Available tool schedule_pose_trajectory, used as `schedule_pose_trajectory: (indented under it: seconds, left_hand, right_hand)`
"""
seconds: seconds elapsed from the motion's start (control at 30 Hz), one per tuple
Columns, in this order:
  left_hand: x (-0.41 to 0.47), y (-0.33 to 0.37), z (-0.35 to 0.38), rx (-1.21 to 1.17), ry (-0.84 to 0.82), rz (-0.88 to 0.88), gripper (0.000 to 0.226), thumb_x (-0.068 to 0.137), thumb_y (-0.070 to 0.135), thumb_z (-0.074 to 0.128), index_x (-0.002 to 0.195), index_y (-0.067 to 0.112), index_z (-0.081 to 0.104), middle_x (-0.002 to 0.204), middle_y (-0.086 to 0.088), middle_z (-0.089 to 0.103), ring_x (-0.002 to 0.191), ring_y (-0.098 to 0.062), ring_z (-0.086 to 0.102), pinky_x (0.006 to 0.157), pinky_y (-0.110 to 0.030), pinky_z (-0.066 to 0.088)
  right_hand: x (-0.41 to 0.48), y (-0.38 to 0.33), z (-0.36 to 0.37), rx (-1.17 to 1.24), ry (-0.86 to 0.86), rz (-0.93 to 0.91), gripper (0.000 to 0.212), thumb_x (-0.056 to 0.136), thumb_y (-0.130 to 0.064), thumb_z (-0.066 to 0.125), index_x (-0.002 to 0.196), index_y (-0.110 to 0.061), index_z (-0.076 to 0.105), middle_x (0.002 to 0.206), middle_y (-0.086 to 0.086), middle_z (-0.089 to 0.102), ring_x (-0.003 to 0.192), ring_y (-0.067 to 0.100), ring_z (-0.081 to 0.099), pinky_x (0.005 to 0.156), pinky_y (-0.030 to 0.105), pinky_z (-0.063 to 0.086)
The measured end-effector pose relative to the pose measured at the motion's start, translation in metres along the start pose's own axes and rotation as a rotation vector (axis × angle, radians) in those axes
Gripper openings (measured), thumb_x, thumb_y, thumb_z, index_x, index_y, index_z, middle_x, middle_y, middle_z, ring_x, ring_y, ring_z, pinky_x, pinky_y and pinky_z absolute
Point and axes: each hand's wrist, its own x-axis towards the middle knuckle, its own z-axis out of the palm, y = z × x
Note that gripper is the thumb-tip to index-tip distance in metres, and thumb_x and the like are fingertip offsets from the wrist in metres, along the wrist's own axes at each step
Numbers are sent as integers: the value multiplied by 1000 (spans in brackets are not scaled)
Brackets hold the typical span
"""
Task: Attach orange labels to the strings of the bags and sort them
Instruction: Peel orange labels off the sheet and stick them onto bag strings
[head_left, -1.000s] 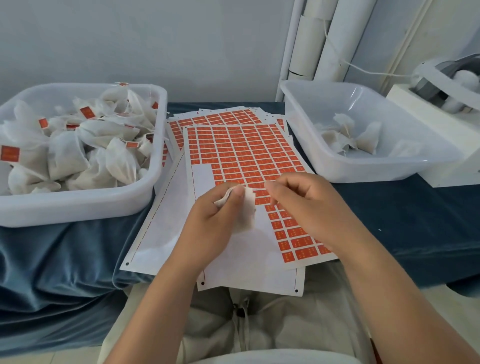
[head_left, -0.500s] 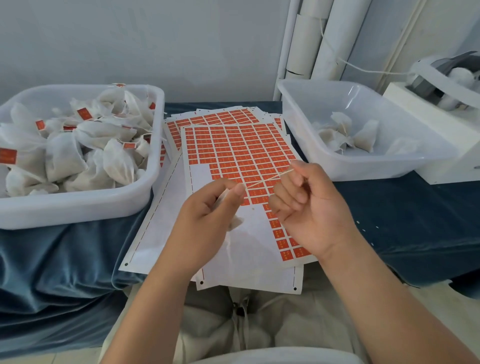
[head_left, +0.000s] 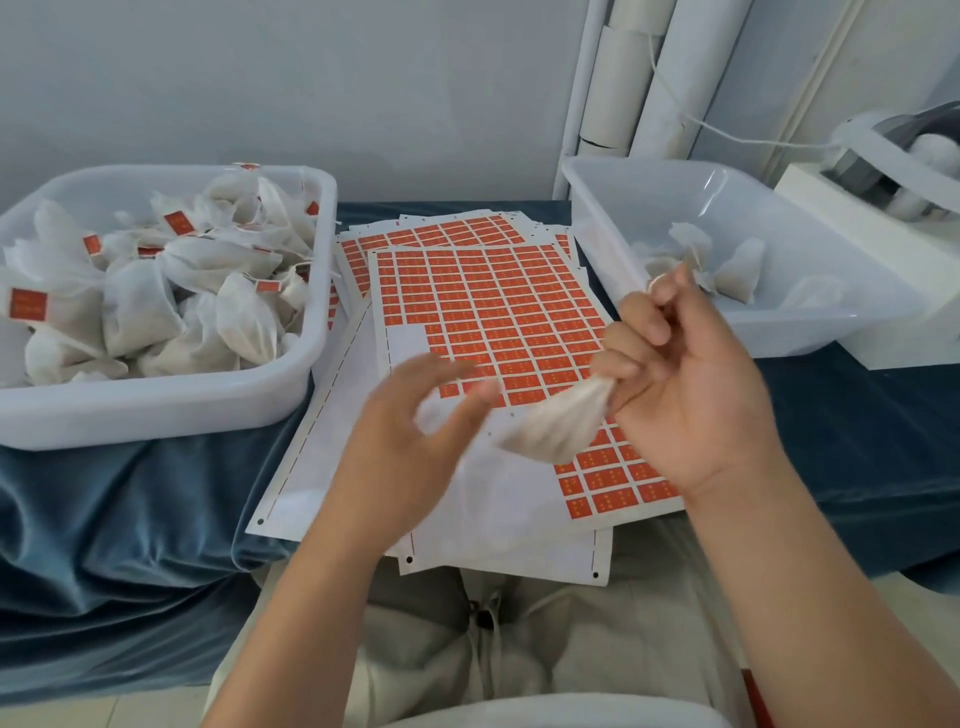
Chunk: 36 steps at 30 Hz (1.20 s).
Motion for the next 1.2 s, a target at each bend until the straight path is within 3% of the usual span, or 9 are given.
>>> schedule_pose_trajectory:
  seconds: [0.1, 0.2, 0.3, 0.43, 0.57, 0.73, 0.87, 1.1, 1.2]
  left_hand:
    - [8, -7, -16, -230, 163, -258, 69, 82, 88, 52, 137, 48, 59, 143, 26, 60, 134, -1, 55, 112, -51, 48]
    - [14, -15, -19, -597, 224, -349, 18, 99, 48, 70, 116, 47, 66, 113, 31, 72, 112, 5, 68, 91, -42, 64]
    - [20, -22, -18, -884, 273, -532, 40, 91, 34, 81, 125, 25, 62, 110, 6, 79, 111, -21, 74, 90, -46, 64]
    - [20, -17, -6, -449, 1, -535, 82, 84, 57, 79, 152, 28, 42, 116, 6, 79, 102, -19, 78, 104, -56, 55]
    - [20, -13, 10, -131, -10, -432, 35, 92, 46, 77, 122, 35, 63, 112, 18, 74, 98, -12, 73, 89, -44, 60]
    - [16, -25, 5, -310, -44, -353, 15, 101, 29, 69, 113, 37, 74, 109, 21, 78, 95, -8, 77, 87, -43, 61]
    - [10, -29, 10, -315, -33, -298, 18, 102, 30, 66, 114, 43, 70, 108, 28, 76, 92, 2, 74, 75, -31, 57]
    - [7, -23, 19, -302, -41, -206, 33, 99, 14, 64, 113, 43, 74, 108, 15, 79, 96, -9, 77, 82, -38, 61]
    - [7, -24, 19, -277, -26, -202, 33, 98, 15, 65, 112, 45, 73, 106, 18, 79, 95, -6, 76, 81, -37, 61]
  right_hand:
    - [3, -4, -14, -439, 177, -82, 37, 105, -48, 53, 76, -29, 65, 66, -6, 49, 52, 7, 38, 51, 19, 41]
    - [5, 16, -19, -705, 295, -30, 40, 106, -52, 50, 73, -31, 61, 66, -5, 54, 51, 7, 42, 53, 20, 43]
    - [10, 36, -21, -632, 368, 76, 40, 108, -48, 52, 76, -27, 64, 67, -3, 58, 49, 6, 44, 54, 22, 40]
    - [11, 52, -24, -686, 381, 120, 38, 108, -48, 52, 82, -23, 63, 70, 0, 59, 50, 6, 45, 53, 21, 40]
    - [6, 60, -19, -792, 388, 95, 39, 107, -51, 51, 91, -19, 68, 76, -2, 64, 52, 4, 50, 51, 13, 43]
    - [9, 32, -12, -675, 390, 61, 32, 107, -48, 53, 99, -21, 69, 85, -9, 77, 65, 0, 72, 55, 12, 51]
    - [7, 27, -11, -992, 343, -24, 25, 105, -56, 51, 107, -38, 70, 101, -23, 77, 90, 0, 76, 66, 19, 60]
    - [7, 74, -17, -1625, 46, -253, 32, 99, -52, 64, 122, -30, 72, 98, -30, 62, 81, -14, 56, 74, 6, 39]
    - [8, 75, -19, -1681, 32, -349, 29, 99, -48, 66, 115, -26, 76, 94, -22, 65, 75, -11, 54, 72, 5, 36]
